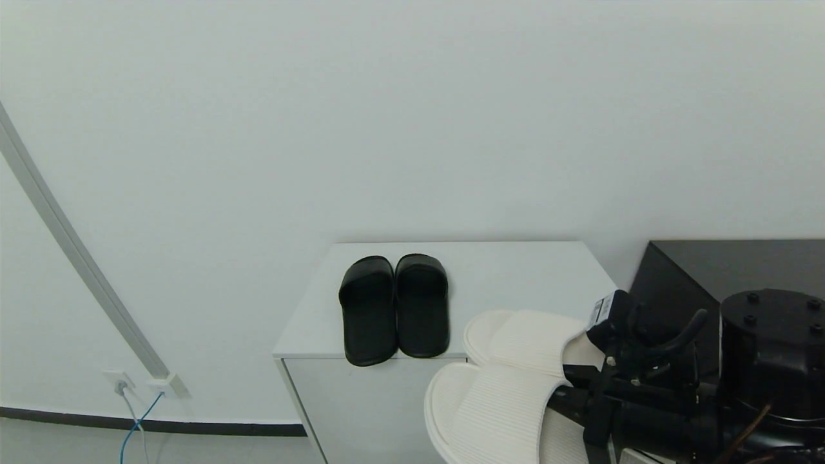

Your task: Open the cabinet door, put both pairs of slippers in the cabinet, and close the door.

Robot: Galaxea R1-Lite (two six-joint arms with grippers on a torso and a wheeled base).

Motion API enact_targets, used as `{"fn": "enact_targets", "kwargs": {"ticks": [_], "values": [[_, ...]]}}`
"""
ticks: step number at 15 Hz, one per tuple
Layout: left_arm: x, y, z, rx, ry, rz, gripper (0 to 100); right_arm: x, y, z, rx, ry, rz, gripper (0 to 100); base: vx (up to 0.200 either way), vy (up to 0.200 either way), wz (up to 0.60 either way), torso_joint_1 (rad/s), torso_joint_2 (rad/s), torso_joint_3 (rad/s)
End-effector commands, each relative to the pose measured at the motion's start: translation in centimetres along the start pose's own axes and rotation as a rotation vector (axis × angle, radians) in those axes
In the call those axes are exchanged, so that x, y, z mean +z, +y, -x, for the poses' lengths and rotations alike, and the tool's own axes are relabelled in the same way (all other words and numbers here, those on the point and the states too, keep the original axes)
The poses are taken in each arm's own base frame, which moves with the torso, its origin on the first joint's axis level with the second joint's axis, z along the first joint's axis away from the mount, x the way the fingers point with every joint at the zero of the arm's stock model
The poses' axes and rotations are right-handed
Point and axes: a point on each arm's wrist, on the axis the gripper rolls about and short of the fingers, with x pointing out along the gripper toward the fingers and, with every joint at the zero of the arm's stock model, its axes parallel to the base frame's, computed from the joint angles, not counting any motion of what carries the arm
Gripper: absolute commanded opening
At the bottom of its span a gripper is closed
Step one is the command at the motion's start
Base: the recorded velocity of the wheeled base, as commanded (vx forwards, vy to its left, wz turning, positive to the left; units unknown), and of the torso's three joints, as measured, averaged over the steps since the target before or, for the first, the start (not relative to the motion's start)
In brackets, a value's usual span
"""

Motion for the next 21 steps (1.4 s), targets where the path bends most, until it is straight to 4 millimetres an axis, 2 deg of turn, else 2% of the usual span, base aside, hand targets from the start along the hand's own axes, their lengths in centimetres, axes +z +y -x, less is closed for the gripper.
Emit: {"fn": "enact_targets", "kwargs": {"ticks": [1, 6, 14, 21], "values": [[0.0, 0.0, 0.0, 0.001, 0.0, 0.0, 0, 0.07, 0.06, 0.2, 0.01, -0.006, -0.003, 0, 0.0, 0.0, 0.0, 0.0, 0.0, 0.0], [0.0, 0.01, 0.0, 0.004, 0.0, 0.002, 0, 0.41, -0.01, -0.02, 0.014, -0.017, -0.053, 0, 0.0, 0.0, 0.0, 0.0, 0.0, 0.0], [0.0, 0.0, 0.0, 0.0, 0.0, 0.002, 0, 0.17, -0.01, 0.08, 0.021, -0.01, -0.086, 0, -0.2, 0.0, 0.0, 0.005, 0.0, 0.004], [0.0, 0.0, 0.0, 0.001, 0.0, 0.003, 0, -0.1, -0.14, 0.23, 0.013, -0.002, -0.086, 0, 0.0, 0.0, 0.0, 0.0, 0.0, 0.0]]}}
